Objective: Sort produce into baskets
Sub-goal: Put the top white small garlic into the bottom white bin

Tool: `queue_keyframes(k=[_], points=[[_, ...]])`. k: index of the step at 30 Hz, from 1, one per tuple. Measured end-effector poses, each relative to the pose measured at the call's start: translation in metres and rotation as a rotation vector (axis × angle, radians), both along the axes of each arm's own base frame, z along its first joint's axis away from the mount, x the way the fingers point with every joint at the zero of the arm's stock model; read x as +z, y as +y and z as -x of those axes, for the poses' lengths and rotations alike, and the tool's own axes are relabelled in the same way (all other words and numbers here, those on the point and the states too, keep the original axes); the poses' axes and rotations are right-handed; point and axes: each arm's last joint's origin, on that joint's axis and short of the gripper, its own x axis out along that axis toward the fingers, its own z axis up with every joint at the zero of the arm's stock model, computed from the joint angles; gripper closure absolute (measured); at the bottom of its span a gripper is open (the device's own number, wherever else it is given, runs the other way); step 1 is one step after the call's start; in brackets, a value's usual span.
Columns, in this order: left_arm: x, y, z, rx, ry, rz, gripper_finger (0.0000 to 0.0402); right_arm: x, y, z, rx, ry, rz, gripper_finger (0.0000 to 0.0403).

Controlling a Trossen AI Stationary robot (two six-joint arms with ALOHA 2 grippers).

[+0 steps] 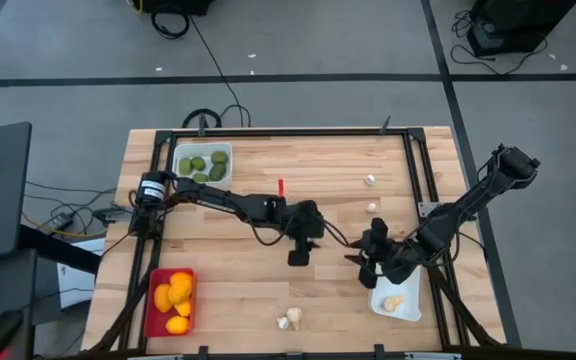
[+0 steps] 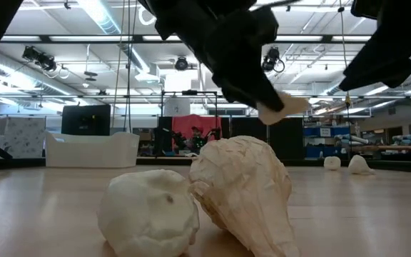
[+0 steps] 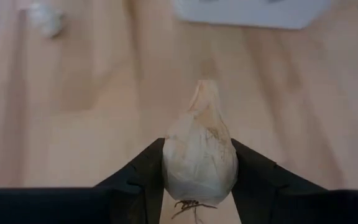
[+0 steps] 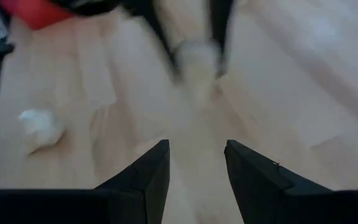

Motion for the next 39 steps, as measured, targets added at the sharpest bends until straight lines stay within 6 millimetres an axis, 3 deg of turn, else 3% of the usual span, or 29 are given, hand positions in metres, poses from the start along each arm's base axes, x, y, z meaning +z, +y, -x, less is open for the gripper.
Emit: queue_keyframes(k=[9,21,25,31,39], points=[[0.007,-0.019,-0.005,-0.053,-0.099,0.023,0.0246,0.004,0.002,-0.01,0.006,-0.084,0.037,0.0236],[0.011,-0.023,-0.007,-0.042,-0.149,0.049,0.0246,-0.003,0.0,-0.023,0.073,-0.064,0.06,0.024],[0.012,-0.026,-0.008,-0.046,-0.159,0.05,0.0246,-0.001,-0.002,-0.024,0.073,-0.07,0.066,0.027],[0.012,-0.027,-0.007,-0.029,-0.154,0.067,0.0243,0.0,-0.002,-0.024,0.116,-0.062,0.078,0.0378],[0.011,-0.027,-0.008,-0.016,-0.148,0.094,0.0219,0.002,-0.006,-0.023,0.192,-0.012,0.023,0.0379]])
